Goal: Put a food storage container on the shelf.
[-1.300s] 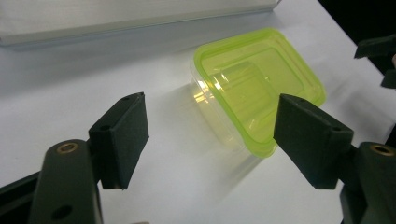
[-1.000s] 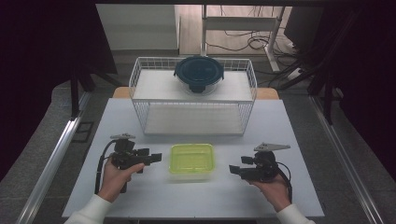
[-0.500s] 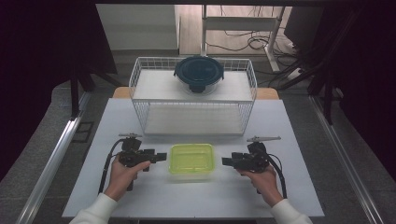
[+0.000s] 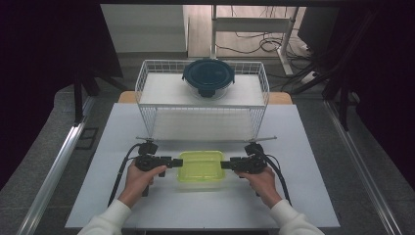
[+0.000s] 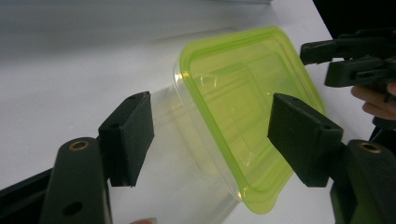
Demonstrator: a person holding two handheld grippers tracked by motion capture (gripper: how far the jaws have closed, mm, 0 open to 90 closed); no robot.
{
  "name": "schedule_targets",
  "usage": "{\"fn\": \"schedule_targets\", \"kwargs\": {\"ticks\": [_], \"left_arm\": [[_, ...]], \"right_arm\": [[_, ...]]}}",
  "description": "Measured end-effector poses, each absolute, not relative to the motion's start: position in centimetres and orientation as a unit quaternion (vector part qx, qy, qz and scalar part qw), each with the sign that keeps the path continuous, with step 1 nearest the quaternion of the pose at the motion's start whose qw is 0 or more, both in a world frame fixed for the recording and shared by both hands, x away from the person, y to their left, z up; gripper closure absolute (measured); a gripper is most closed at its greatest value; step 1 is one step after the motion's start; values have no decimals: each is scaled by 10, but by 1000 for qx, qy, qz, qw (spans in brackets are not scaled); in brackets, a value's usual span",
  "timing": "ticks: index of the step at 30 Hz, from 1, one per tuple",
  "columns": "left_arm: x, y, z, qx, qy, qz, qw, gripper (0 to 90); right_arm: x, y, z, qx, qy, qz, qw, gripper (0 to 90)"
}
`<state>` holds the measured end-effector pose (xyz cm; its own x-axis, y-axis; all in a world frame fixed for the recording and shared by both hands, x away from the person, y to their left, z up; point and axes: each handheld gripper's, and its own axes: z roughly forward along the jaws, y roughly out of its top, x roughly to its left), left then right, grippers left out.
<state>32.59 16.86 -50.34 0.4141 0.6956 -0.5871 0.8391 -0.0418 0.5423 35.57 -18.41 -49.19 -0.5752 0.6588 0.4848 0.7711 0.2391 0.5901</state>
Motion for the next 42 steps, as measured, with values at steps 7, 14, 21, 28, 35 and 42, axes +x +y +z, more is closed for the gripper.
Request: {"fn": "schedule_targets", "kwargs": {"ticks": [7,14,21,28,35,42], "left_arm": [[328,167,-511,712,538,-102,440,323],[329,163,-515,710,537,-126,438,372],[328,162,-520,707,539,-144,435,495],[327,161,-521,705,545,-141,432,670],[321,162,-513,701,545,-125,443,772],[313,161,-505,703,533,-114,458,802]], "right_arm": [[356,-181,-496,-458,-783,-412,81,433],[358,-178,-504,-467,-775,-412,110,498],[357,-177,-507,-470,-773,-408,124,545],[356,-177,-509,-481,-766,-404,137,690],[353,-181,-504,-488,-754,-413,147,749],[347,-184,-494,-478,-760,-422,129,784]]}}
